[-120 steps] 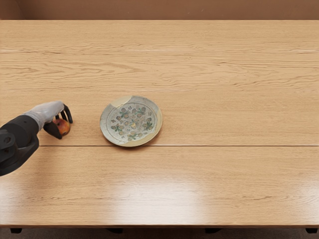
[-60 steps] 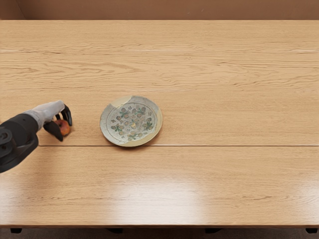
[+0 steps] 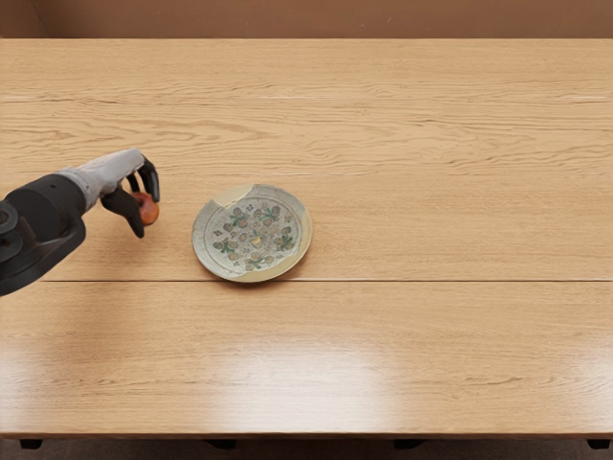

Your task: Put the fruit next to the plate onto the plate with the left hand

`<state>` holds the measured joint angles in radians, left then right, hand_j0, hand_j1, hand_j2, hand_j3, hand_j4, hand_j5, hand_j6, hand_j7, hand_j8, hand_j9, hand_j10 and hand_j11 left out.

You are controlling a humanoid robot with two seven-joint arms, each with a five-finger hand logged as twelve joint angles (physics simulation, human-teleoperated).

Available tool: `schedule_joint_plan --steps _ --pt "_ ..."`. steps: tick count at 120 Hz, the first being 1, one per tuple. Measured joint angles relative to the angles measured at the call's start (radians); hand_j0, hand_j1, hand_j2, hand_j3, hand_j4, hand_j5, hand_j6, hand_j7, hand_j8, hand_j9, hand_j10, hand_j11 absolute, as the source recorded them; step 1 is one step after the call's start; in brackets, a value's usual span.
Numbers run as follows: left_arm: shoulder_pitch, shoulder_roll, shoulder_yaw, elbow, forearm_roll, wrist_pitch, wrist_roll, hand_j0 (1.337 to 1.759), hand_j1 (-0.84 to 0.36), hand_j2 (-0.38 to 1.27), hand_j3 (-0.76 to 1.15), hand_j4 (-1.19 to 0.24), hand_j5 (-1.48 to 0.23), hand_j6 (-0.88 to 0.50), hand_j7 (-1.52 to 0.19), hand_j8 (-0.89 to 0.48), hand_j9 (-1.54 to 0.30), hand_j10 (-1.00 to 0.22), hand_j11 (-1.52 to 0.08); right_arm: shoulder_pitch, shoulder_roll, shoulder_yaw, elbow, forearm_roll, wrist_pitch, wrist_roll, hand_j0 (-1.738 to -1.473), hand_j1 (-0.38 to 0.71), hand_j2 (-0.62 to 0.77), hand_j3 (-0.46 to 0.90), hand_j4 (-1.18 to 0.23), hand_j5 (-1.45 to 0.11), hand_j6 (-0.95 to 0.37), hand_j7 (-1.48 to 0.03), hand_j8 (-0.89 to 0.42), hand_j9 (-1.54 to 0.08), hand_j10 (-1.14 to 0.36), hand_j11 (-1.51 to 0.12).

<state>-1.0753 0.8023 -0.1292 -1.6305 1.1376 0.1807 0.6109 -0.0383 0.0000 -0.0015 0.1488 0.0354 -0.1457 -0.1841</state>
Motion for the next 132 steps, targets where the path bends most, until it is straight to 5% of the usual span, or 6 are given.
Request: schedule_joint_plan --steps 50,54,72,85,132 --pt "-0.04 -0.039 -0.014 -0.004 -0.007 0.0 0.0 1.654 -0.36 0.74 0.0 -0.84 -1.21 -0.45 -1.15 -0.43 -1.15 -0.78 -1.15 0.0 0.0 0.0 0.0 0.0 0.0 0.0 -1.658 -0.35 0.0 0.0 0.0 0.0 0.0 0.0 0.0 0.0 0.0 0.0" --pt "-0.048 -0.048 -0.014 -0.004 -0.007 0.0 0.0 1.654 -0.37 0.89 0.0 -0.84 -1.21 -0.45 -1.15 -0.43 -1.15 -0.78 -1.16 0.0 0.0 0.0 0.0 0.0 0.0 0.0 -1.658 -0.35 0.0 0.0 0.0 0.0 0.0 0.0 0.0 0.0 0.0 0.0" --pt "-0.067 -0.086 -0.015 -0.004 -0.005 -0.019 0.001 1.654 -0.4 0.86 0.0 -0.84 -1.2 -0.5 -1.15 -0.47 -1.15 -0.83 -1.15 0.0 0.0 0.0 0.0 0.0 0.0 0.0 -1.658 -0.35 0.0 0.0 0.0 0.0 0.0 0.0 0.0 0.0 0.0 0.0" --pt "-0.071 -0.093 -0.015 -0.005 -0.007 -0.031 0.001 1.653 -0.47 1.01 0.0 -0.84 -1.21 -0.47 -1.16 -0.47 -1.15 -0.84 -1.15 0.0 0.0 0.0 0.0 0.0 0.0 0.0 -1.658 -0.35 0.0 0.0 0.0 0.0 0.0 0.0 0.0 0.0 0.0 0.0" --pt "-0.077 -0.18 -0.015 -0.006 -0.006 -0.048 0.001 1.653 -0.47 0.89 0.0 -0.83 -1.23 -0.44 -1.17 -0.43 -1.15 -0.86 -1.15 0.0 0.0 0.0 0.0 0.0 0.0 0.0 -1.658 -0.35 0.0 0.0 0.0 0.0 0.0 0.0 0.0 0.0 0.0 0.0"
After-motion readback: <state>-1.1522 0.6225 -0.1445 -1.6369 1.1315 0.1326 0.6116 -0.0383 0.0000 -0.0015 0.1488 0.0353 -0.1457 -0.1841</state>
